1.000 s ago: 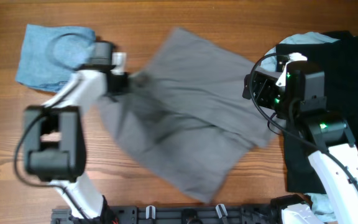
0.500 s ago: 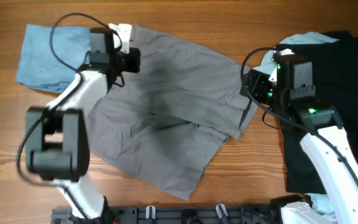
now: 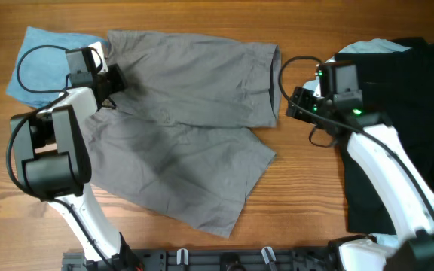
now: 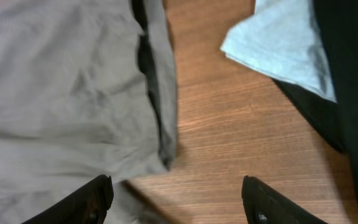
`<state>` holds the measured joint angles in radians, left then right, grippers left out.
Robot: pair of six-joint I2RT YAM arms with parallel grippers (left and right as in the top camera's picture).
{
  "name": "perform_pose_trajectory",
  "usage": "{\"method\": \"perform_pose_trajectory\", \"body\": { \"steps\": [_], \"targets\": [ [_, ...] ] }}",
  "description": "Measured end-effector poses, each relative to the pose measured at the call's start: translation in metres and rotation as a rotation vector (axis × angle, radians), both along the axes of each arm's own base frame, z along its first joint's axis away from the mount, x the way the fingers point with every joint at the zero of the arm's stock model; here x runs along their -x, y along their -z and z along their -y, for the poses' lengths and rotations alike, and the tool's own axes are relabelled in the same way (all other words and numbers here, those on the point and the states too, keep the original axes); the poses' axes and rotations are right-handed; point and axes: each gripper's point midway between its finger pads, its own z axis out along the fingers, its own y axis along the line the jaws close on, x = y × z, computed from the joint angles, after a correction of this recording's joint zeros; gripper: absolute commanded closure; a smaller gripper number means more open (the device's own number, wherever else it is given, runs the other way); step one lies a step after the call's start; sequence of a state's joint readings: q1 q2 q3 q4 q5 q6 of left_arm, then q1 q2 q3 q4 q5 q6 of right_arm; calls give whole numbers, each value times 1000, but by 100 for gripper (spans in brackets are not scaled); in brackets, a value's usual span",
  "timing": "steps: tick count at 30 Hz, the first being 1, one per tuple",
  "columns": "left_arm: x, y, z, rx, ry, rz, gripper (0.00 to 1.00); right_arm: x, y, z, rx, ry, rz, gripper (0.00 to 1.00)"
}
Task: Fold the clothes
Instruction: 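Grasp the shorts' waistband corners with both grippers and spread them flat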
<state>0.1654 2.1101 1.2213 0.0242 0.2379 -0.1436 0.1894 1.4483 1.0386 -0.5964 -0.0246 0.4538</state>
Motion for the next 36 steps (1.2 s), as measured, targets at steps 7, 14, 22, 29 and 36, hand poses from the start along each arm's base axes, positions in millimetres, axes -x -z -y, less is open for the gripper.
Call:
{"method": "perform_pose_trajectory", "body": {
  "steps": [7, 14, 22, 29, 36],
  "targets": [
    [9, -64, 51, 102, 127, 60, 46, -33, 72, -24, -37, -122, -62, 24],
    [50, -193, 59, 93, 152, 205, 40, -17, 120, -56, -180, -285, -189, 93],
    [85, -174, 63, 123, 141, 40, 36, -14, 103, 7, -75, -99, -210, 40],
    [92, -168, 64, 131, 139, 2, 30, -68, 63, 56, -78, -51, 62, 30],
    [121, -147, 67, 130, 164, -139, 18, -111, 41, 47, -136, -81, 266, 36]
  ]
}}
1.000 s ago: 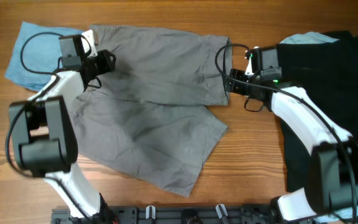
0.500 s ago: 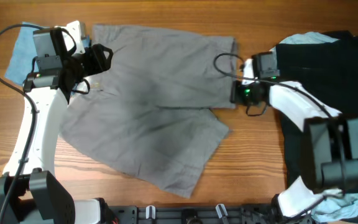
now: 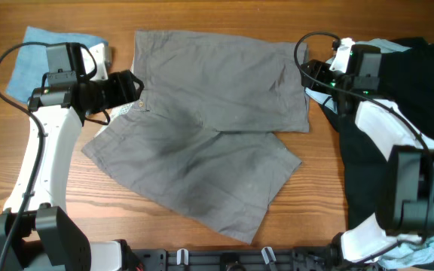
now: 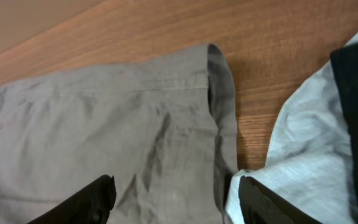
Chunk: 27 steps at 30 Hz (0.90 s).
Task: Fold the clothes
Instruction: 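Grasp the shorts' waistband corners with both grippers and spread them flat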
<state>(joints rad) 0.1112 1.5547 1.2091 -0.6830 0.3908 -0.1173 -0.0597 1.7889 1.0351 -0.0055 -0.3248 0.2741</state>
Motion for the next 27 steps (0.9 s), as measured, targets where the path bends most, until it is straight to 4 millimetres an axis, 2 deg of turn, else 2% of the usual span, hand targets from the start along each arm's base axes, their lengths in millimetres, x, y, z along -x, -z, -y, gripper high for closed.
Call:
{"method": "perform_pose_trajectory", "body": {
  "steps": [3, 4, 5, 6, 8, 10, 11, 13, 14, 15, 17, 19, 21, 22, 23, 24, 25, 26, 27],
  "targets": [
    [11, 6, 1, -16, 37, -40, 16, -6, 38, -4, -31, 2, -45, 41],
    [13, 7, 1, -19, 43, -46, 16, -5, 52, -10, -46, -10, -73, 56],
    [14, 8, 2, -21, 47, -48, 16, -4, 62, -14, -54, -19, -89, 77],
    [14, 8, 2, -22, 49, -48, 15, -3, 69, -19, -60, -29, -99, 91],
    [15, 8, 2, -23, 52, -53, 12, -9, 70, -27, -77, -53, -66, 96],
    [15, 9, 0, -36, 48, -55, 9, -23, 53, -30, -93, -70, 26, 96],
    [16, 11, -4, -55, 40, -61, 8, -30, 42, -27, -103, -56, 66, 93],
    [18, 14, -9, -82, 28, -73, 7, -36, 26, -15, -120, -18, 105, 34],
    [19, 15, -11, -94, 22, -82, 7, -39, 17, -6, -129, 12, 124, 30],
    [19, 16, -12, -100, 19, -85, 7, -42, 7, 7, -134, 45, 145, 22],
    [20, 16, -14, -112, 15, -87, 8, -43, -6, 33, -154, 98, 156, 16],
    [20, 17, -17, -127, 8, -92, 14, -32, -9, 44, -195, 106, 110, 12],
    [22, 19, -21, -151, -3, -104, 14, -14, -20, 33, -248, 55, 56, 11],
    [24, 20, -23, -160, -5, -112, 14, -1, -32, 24, -269, 27, 29, 11],
    [24, 21, -23, -163, -7, -113, 14, 11, -41, 18, -279, 7, -1, 15],
    [25, 21, -24, -165, -8, -117, 17, 21, -53, 11, -282, -11, -13, 29],
    [25, 21, -24, -167, -10, -117, 22, 47, -66, -4, -287, -48, -73, 39],
    [25, 21, -25, -167, -10, -119, 22, 66, -66, -14, -302, -57, -149, 32],
    [25, 21, -25, -167, -10, -119, 20, 87, -58, -26, -313, -69, -248, 25]
  ]
}}
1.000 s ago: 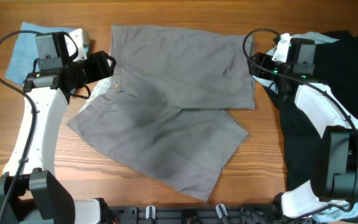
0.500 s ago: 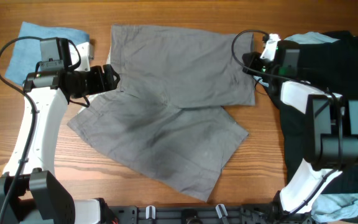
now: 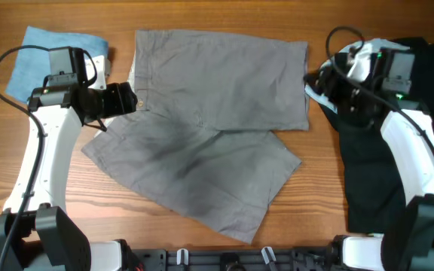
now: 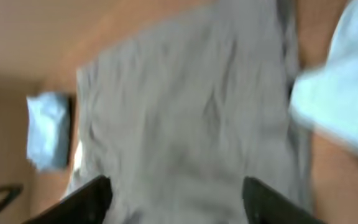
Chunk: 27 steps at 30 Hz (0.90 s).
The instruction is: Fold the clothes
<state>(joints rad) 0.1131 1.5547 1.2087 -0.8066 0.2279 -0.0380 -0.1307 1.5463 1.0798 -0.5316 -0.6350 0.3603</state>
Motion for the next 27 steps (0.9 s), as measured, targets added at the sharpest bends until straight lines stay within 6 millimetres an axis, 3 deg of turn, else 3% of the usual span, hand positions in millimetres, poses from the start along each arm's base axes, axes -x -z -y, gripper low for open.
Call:
{"method": "perform_pose_trajectory", "body": {
  "steps": [2, 3, 4, 6, 7, 8, 9, 10, 11, 13, 14, 15, 16, 18, 21, 22, 23, 25, 27],
  "targets": [
    [-1, 0, -1, -3, -1, 2, 18, 36, 27, -13, 16, -21, -185, 21],
    [-1, 0, -1, -4, -2, 6, 16, 54, 44, -16, 59, -29, -267, 37],
    [-2, -1, -1, -4, -2, 9, 15, 70, 60, -15, 113, -35, -338, 39],
    [-3, -1, -1, -5, -2, 13, 14, 93, 84, -14, 178, -48, -430, 54],
    [-3, -1, -1, -5, -2, 13, 13, 103, 92, -14, 198, -58, -461, 53],
    [-3, -1, -1, -6, -3, 14, 12, 111, 100, -15, 214, -67, -485, 49],
    [-3, -1, -2, -8, -3, 15, 12, 118, 106, -16, 224, -74, -501, 36],
    [-5, -2, -2, -8, -3, 21, 12, 123, 113, -17, 234, -82, -509, 12],
    [-6, -3, -2, -9, -3, 28, 12, 125, 116, -17, 240, -88, -506, 11],
    [-9, -4, -2, -11, -3, 39, 12, 129, 128, -17, 245, -82, -498, 37],
    [-9, -4, -2, -11, -3, 40, 11, 132, 135, -18, 243, -78, -497, 64],
    [-9, -4, -2, -11, -3, 42, 11, 132, 138, -18, 239, -75, -482, 83],
    [-10, -4, -2, -11, -3, 43, 11, 130, 141, -19, 236, -73, -463, 96],
    [-10, -4, -2, -11, -3, 44, 10, 126, 146, -18, 241, -73, -431, 96],
    [-10, -4, -2, -11, -3, 44, 4, 87, 141, 7, 301, 34, -302, 96],
    [-10, -4, -2, -11, -3, 44, 4, 64, 133, 22, 329, 97, -224, 89],
    [-10, -4, -2, -11, -3, 45, 2, 26, 116, 35, 336, 160, -66, 52],
    [-10, -4, -2, -12, -4, 44, 2, -10, 89, 47, 347, 211, 100, 20],
    [-2, -1, -2, -7, -5, 10, 4, -15, 81, 47, 348, 192, 137, 11]
  ]
}}
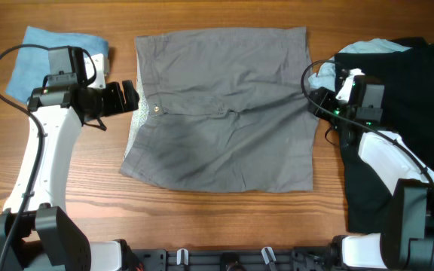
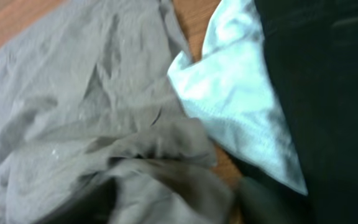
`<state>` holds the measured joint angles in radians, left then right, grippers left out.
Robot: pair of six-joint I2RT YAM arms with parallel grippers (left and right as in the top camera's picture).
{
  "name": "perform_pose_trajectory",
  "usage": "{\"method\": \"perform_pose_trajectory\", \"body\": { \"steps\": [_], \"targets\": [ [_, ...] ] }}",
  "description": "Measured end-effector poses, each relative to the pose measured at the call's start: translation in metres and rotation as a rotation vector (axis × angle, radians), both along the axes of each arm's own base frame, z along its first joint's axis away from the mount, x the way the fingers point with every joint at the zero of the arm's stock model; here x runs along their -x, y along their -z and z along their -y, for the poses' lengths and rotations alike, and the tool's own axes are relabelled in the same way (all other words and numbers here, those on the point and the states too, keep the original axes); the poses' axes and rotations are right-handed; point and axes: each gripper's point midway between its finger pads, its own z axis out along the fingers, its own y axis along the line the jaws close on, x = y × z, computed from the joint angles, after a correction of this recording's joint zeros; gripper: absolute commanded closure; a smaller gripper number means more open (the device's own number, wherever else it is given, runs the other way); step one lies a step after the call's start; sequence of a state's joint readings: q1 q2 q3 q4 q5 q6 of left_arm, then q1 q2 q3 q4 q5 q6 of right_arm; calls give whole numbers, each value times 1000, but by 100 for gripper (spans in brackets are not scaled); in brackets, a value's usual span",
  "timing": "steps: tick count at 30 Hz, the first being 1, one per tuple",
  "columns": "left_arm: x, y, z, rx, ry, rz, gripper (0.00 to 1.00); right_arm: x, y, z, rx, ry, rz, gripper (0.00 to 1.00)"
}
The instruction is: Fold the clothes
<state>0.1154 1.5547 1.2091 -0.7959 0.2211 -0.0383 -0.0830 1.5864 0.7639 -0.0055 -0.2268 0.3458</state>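
Grey shorts (image 1: 217, 113) lie spread in a rough rectangle at mid-table, waistband to the left and leg hems to the right. My left gripper (image 1: 130, 98) sits at the waistband's left edge; the overhead view does not show how its jaws stand. My right gripper (image 1: 315, 99) is at the right edge, where the two hems meet. In the right wrist view the blurred fingers (image 2: 263, 202) stand apart, with a bunched fold of the shorts (image 2: 160, 168) between them.
A black garment (image 1: 405, 150) covers the table's right side, a pale blue cloth (image 1: 360, 48) on its upper left corner, close to my right gripper. A folded blue cloth (image 1: 47, 45) lies at the far left, behind the left arm.
The shorts went from a splayed shape, lower leg angled down-right, to a near rectangle with both legs parallel. My right gripper dropped onto the right edge. The left gripper barely moved.
The shorts first lay further left, lower leg splayed, my left gripper at the waistband and the right one open off the hem. Then the shorts sat further right, both grippers at their ends. They now lie squared up between both grippers.
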Motion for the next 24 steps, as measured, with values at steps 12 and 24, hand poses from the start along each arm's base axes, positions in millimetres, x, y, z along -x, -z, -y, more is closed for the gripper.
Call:
{"method": "perform_pose_trajectory", "body": {
  "steps": [12, 24],
  "targets": [
    [112, 92, -19, 99, -280, -426, 41, 126, -13, -27, -142, -12, -393, 27],
    [125, 135, -17, 137, -413, -407, 96, 209, 57, -27, -240, 267, -713, 21]
  ]
}}
